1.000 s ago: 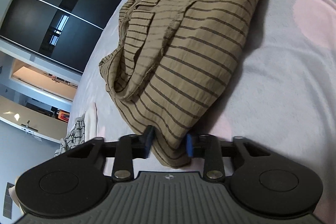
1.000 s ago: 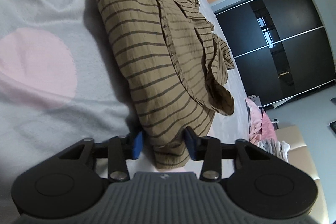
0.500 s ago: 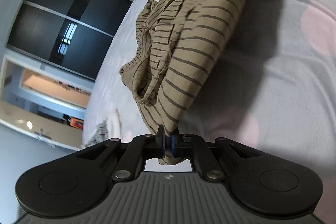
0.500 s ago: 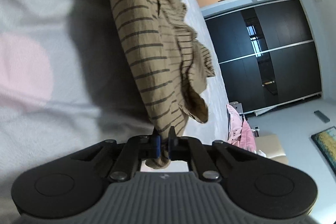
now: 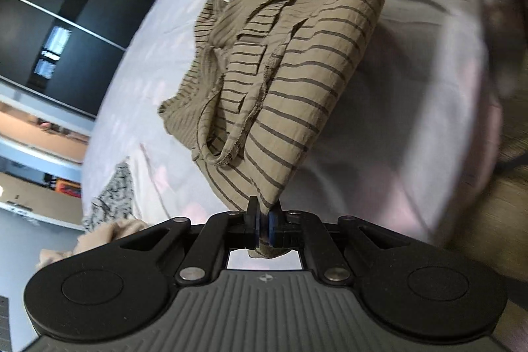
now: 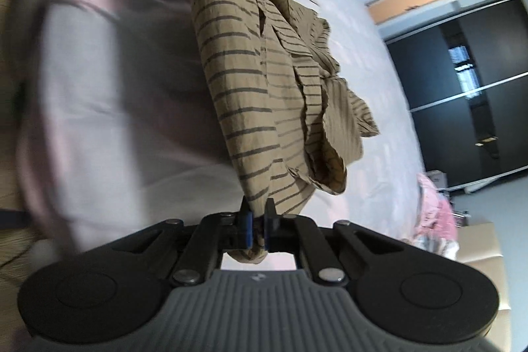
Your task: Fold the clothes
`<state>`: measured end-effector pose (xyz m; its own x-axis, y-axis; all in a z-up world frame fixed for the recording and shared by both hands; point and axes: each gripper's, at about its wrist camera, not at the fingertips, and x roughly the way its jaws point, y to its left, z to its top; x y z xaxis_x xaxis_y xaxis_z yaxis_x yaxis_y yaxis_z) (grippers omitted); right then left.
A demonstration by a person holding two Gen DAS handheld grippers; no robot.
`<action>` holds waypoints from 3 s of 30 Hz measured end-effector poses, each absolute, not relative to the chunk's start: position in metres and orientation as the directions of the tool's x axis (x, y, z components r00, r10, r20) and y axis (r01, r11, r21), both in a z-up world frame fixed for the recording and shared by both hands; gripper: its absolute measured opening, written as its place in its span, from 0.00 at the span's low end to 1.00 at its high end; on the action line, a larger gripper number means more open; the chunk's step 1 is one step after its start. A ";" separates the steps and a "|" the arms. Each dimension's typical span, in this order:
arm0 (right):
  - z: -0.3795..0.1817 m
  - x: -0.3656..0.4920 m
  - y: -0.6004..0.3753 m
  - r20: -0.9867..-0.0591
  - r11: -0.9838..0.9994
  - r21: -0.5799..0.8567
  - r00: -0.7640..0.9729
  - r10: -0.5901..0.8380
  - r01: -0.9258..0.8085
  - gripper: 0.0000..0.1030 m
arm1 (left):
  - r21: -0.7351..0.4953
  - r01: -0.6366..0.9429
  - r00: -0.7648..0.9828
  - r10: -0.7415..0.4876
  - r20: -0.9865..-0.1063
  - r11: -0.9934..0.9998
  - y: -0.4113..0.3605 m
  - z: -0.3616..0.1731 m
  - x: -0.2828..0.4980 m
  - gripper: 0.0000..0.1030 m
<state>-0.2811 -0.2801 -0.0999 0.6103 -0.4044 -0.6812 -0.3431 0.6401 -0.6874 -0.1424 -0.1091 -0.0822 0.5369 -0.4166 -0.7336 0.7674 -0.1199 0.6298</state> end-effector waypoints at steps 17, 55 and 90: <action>-0.149 -0.282 -0.267 -0.801 0.634 -0.586 0.483 -0.355 -0.505 0.06 | 0.552 0.766 0.466 -0.306 -0.830 -0.329 -0.114 -0.161 -0.139 0.03; -0.050 -0.232 -0.353 -0.717 0.954 -0.300 0.667 -0.203 -0.031 0.60 | 0.119 0.940 0.279 -0.519 -0.808 0.320 -0.163 -0.038 0.009 0.31; -0.082 -0.017 -0.570 -0.813 0.776 0.345 0.581 -0.033 0.527 0.01 | -0.089 0.811 0.253 -0.484 -0.838 0.578 -0.304 -0.092 0.206 0.00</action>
<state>-0.0167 -0.5697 -0.0818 0.5810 -0.0330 -0.8132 0.5274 0.7763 0.3453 0.2056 -0.3036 -0.0918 0.2528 -0.4837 -0.8379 0.8110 0.5782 -0.0891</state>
